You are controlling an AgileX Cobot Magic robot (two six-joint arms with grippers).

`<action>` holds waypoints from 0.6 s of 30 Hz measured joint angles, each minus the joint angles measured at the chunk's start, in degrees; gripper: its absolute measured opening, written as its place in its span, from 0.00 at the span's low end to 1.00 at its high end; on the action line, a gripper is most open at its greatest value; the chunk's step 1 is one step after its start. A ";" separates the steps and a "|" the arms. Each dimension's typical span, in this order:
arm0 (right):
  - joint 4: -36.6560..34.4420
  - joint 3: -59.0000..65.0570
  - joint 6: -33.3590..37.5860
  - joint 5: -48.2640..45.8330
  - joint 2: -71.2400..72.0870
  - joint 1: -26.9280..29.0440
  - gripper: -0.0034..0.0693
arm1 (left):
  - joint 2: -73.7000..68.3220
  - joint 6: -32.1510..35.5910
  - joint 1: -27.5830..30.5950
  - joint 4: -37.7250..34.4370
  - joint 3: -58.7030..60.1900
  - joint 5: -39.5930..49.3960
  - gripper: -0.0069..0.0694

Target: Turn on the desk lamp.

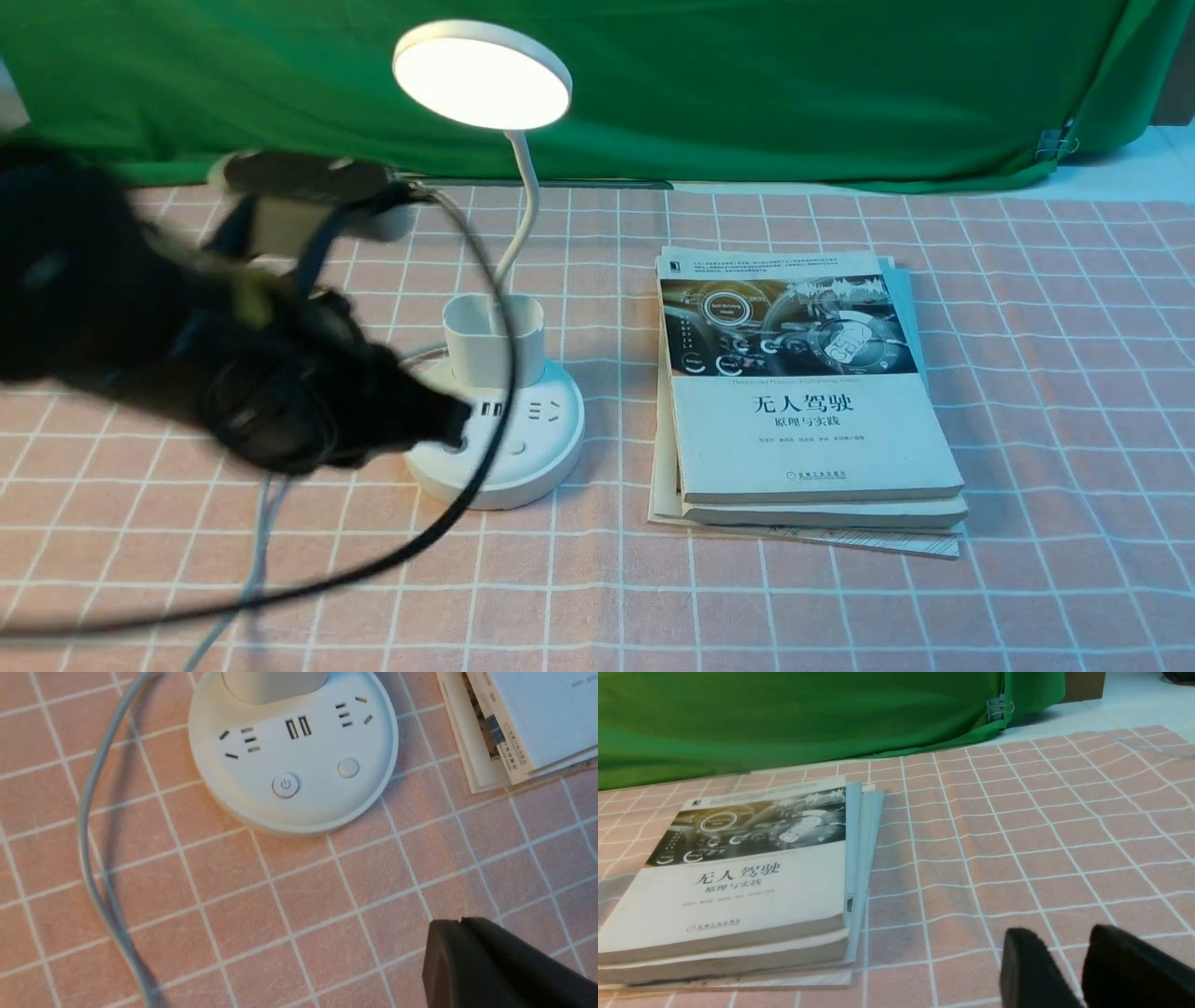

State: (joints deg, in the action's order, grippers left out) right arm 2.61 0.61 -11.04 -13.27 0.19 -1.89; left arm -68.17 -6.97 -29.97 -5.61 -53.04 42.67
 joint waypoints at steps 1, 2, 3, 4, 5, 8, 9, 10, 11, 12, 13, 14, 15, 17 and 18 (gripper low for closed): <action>0.00 0.00 0.00 -0.05 0.00 0.00 0.38 | 4.26 -0.85 0.00 0.93 2.69 -1.76 0.12; 0.00 0.00 0.00 -0.05 0.00 0.00 0.38 | 5.69 -0.99 0.00 1.40 3.72 -2.27 0.12; 0.00 0.00 0.00 -0.05 0.00 0.00 0.38 | 11.55 -1.60 0.00 2.40 7.49 -4.06 0.12; 0.00 0.00 0.00 -0.05 0.00 0.00 0.38 | 15.19 -1.85 0.00 2.81 9.51 -4.72 0.12; 0.00 0.00 0.00 -0.05 0.00 0.00 0.38 | 18.74 -1.91 0.00 2.95 11.25 -5.07 0.12; 0.00 0.00 0.00 -0.05 0.00 0.00 0.38 | 28.52 -2.02 0.00 3.26 15.07 -5.20 0.12; 0.00 0.00 0.00 -0.05 0.00 0.00 0.38 | 30.91 -2.02 0.00 3.56 15.77 -5.20 0.12; 0.00 0.00 0.00 -0.05 0.00 0.00 0.38 | 33.75 -2.03 0.00 3.81 16.50 -5.20 0.12; 0.00 0.00 0.00 -0.05 0.00 0.00 0.38 | 36.43 -2.03 0.00 4.06 17.02 -5.20 0.12; 0.00 0.00 0.00 -0.05 0.00 0.00 0.38 | 36.96 -2.03 0.00 4.06 17.12 -5.20 0.12; 0.00 0.00 0.00 -0.05 0.00 0.00 0.38 | 40.30 -2.03 0.00 4.29 17.44 -5.14 0.12; 0.00 0.00 0.00 -0.05 0.00 0.00 0.38 | 42.79 -2.03 0.00 4.40 17.49 -5.26 0.12; 0.00 0.00 0.00 -0.05 0.00 0.00 0.38 | 44.29 -2.03 0.00 4.47 17.49 -5.33 0.12; 0.00 0.00 0.00 -0.05 0.00 0.00 0.38 | 47.43 -2.03 0.00 4.47 17.55 -5.33 0.12; 0.00 0.00 0.00 -0.05 0.00 0.00 0.38 | 48.66 -2.03 0.00 4.73 17.62 -5.39 0.12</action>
State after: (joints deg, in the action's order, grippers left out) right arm 2.61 0.61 -11.04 -13.32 0.19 -1.89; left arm -19.50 -9.00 -29.97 -0.88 -35.42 37.28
